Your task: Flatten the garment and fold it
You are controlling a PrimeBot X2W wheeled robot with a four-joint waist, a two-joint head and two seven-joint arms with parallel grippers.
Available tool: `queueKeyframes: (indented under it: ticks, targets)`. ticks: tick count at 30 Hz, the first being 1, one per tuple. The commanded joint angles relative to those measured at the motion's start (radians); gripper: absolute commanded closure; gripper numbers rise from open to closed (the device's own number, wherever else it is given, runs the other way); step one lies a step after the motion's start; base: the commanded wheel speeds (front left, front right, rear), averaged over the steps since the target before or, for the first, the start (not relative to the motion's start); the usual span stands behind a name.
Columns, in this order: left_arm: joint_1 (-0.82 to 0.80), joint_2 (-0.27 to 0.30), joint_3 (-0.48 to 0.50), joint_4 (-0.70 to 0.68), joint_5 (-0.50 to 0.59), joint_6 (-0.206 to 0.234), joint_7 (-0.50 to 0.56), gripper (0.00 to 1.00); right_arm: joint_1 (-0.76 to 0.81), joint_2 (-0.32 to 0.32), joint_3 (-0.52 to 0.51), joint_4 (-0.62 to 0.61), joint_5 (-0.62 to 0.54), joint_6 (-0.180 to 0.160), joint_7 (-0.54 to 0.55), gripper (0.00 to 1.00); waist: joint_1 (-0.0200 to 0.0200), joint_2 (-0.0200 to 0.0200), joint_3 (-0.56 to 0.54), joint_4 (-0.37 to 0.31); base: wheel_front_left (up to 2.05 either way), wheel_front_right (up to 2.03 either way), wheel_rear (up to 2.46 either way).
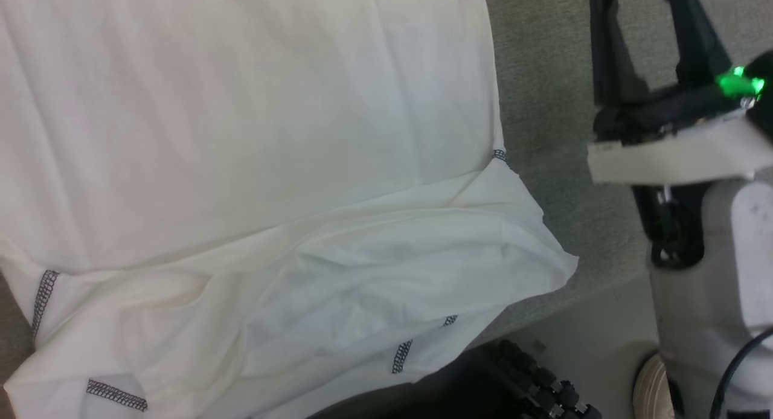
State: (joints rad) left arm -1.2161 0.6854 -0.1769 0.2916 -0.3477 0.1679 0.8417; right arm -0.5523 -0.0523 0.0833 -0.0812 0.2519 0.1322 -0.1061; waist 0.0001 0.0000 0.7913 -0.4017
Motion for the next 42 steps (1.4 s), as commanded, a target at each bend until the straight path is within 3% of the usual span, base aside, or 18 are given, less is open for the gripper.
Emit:
queueKeyframes:
  ticks: [1, 5, 10, 16, 22, 23, 25, 28, 32, 38, 42]
  targets:
    - [0.008, -0.006, -0.009, 0.017, -0.006, -0.005, 0.004, 1.0, -0.077, 0.002, -0.004, 0.013, 0.0, -0.002, 0.039, 0.0, -0.0001, 0.0, 0.005, 0.015, 0.0, 0.0, 0.0]
    - [-0.01, -0.03, -0.03, 0.0, -0.014, -0.025, -0.007, 1.0, -0.304, 0.002, -0.032, 0.12, 0.01, -0.002, 0.188, 0.0, -0.0001, 0.0, 0.021, 0.049, 0.0, 0.0, 0.0]
    - [-0.038, -0.065, -0.07, -0.025, -0.008, -0.05, -0.041, 1.0, -0.583, 0.002, -0.074, 0.368, 0.062, -0.002, 0.384, 0.0, -0.0001, 0.0, 0.049, 0.109, 0.0, 0.0, 0.0]
    - [-0.08, -0.129, -0.111, -0.029, -0.02, -0.078, -0.076, 1.0, -0.798, 0.002, -0.124, 0.631, -0.047, -0.002, 0.58, 0.0, -0.0001, 0.0, 0.086, 0.187, 0.0, 0.0, 0.0]
    - [-0.12, -0.177, -0.144, -0.017, -0.03, -0.104, -0.115, 1.0, -0.932, 0.002, -0.162, 0.781, -0.145, -0.002, 0.691, 0.0, -0.0001, 0.0, 0.117, 0.244, 0.0, 0.0, 0.0]
    - [-0.124, -0.186, -0.15, -0.005, -0.034, -0.109, -0.127, 1.0, -0.957, 0.002, -0.17, 0.818, -0.18, -0.002, 0.75, 0.49, -0.0001, 0.0, 0.119, 0.251, 0.0, 0.0, 0.0]
    - [-0.126, -0.19, -0.152, 0.006, -0.037, -0.112, -0.137, 1.0, -0.967, 0.002, -0.168, 0.829, -0.217, -0.002, 0.796, 1.0, -0.0001, 0.0, 0.118, 0.254, 0.0, 0.0, 0.0]
    - [-0.126, -0.189, -0.153, 0.019, -0.041, -0.117, -0.15, 1.0, -0.966, 0.002, -0.169, 0.819, -0.273, -0.002, 0.835, 1.0, -0.0001, 0.0, 0.114, 0.252, 0.0, 0.0, 0.0]
    - [-0.123, -0.189, -0.144, 0.034, -0.046, -0.122, -0.204, 1.0, -0.952, 0.002, -0.179, 0.774, -0.278, -0.002, 0.794, 1.0, -0.0001, 0.0, 0.102, 0.251, 0.0, 0.0, 0.0]
    - [-0.103, -0.191, -0.117, 0.049, -0.063, -0.137, -0.347, 1.0, -0.893, 0.002, -0.13, 0.716, -0.201, -0.002, 0.643, 1.0, -0.0001, 0.0, 0.051, 0.244, 0.0, 0.0, 0.0]
    - [-0.033, -0.203, -0.09, 0.026, -0.113, -0.184, -0.477, 1.0, -0.807, 0.002, -0.078, 0.65, -0.13, -0.002, 0.51, 1.0, -0.0001, 0.0, -0.019, 0.25, 0.0, 0.0, 0.0]
